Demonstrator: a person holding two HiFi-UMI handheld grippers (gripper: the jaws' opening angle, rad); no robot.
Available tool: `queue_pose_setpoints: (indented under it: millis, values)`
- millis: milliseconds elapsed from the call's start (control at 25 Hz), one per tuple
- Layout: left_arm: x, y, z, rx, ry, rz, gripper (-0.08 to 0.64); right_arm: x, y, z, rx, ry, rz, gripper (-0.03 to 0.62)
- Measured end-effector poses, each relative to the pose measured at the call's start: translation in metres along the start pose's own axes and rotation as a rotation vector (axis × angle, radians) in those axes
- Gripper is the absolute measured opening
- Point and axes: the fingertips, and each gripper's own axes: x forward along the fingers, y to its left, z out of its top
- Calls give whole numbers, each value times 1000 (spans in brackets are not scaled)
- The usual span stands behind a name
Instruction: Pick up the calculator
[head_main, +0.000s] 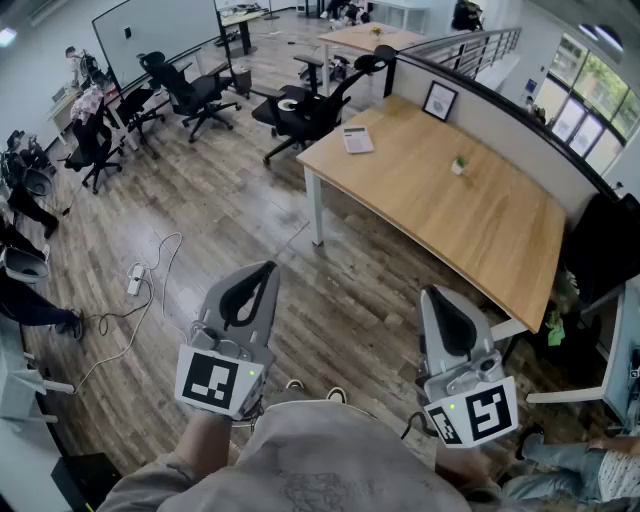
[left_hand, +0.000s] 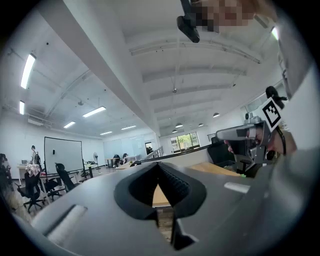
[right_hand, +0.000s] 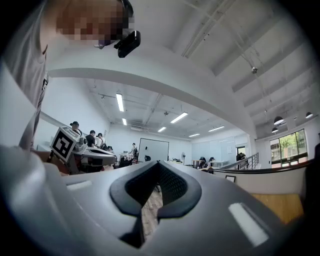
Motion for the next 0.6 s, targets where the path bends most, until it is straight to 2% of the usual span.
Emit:
queue_pose_setpoints:
  millis: [200, 360, 600]
  values:
    - [9, 0, 3, 9, -24, 20, 2, 1, -4, -5, 13, -3, 33, 9]
    - [12, -7, -5, 7, 7, 9, 2, -1, -12, -9, 27, -3, 27, 9]
    - [19, -9, -3, 11, -1, 22, 2, -7, -23, -17, 51, -1, 8, 9]
